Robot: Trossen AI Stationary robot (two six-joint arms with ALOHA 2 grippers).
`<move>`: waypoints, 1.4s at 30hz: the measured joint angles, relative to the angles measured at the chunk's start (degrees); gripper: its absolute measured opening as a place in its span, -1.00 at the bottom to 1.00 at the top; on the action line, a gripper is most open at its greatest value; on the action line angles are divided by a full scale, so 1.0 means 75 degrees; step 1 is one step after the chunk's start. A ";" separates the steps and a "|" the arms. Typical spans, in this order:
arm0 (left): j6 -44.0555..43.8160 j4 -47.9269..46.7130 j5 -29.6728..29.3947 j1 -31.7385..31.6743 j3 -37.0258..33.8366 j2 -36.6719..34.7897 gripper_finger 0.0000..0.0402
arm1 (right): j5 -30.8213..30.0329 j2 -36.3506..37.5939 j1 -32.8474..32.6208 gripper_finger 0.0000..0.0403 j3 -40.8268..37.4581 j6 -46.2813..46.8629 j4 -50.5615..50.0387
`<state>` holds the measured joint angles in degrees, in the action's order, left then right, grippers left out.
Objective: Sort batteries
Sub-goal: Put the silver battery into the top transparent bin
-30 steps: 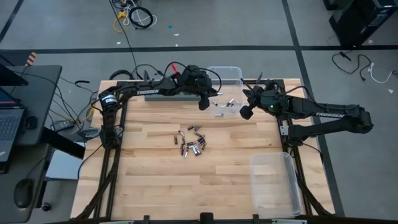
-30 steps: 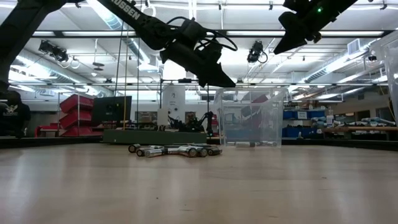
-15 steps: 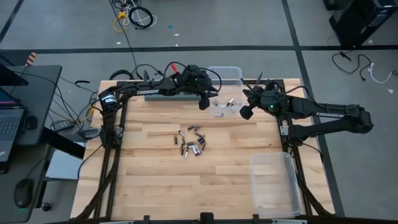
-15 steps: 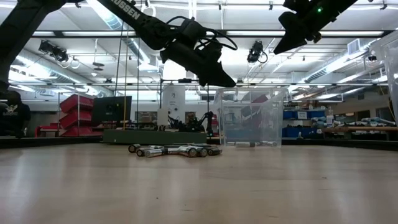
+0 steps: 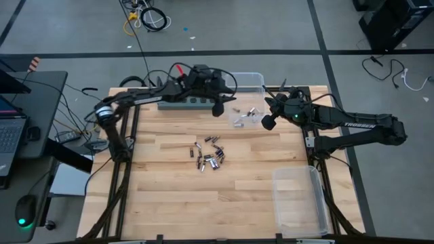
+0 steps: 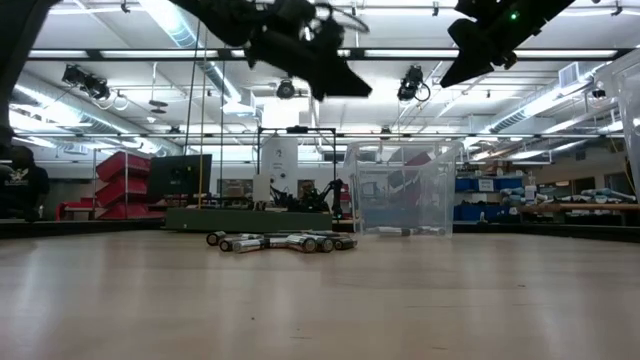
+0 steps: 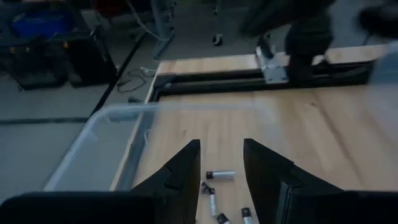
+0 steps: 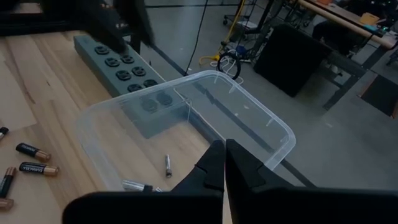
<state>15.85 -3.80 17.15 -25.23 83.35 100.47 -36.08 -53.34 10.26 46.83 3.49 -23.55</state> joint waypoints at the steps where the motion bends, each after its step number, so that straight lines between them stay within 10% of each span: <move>1: 0.0136 -0.0239 0.0000 0.0069 0.0000 -0.0214 -0.40 | 0.0000 0.0000 0.0000 -0.99 0.0000 0.0000 0.0000; 17: 0.0449 -0.3795 -0.2791 0.2153 -0.1062 -0.2099 -0.40 | 0.0025 0.0003 0.0000 -0.99 0.0000 -0.0026 -0.0058; 28: -0.0138 -0.2655 -0.2364 0.3111 -0.4305 -0.3846 -0.39 | 0.0045 0.0003 0.0000 -0.99 0.0001 -0.0030 -0.0052; 42: -0.1836 0.0560 -0.2653 0.3688 -0.6747 -0.3629 -0.39 | 0.0054 0.0003 0.0003 -0.99 0.0003 0.0089 0.0050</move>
<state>2.08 0.40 -2.75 2.44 32.75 73.26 -35.68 -53.32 10.28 46.85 4.15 -23.18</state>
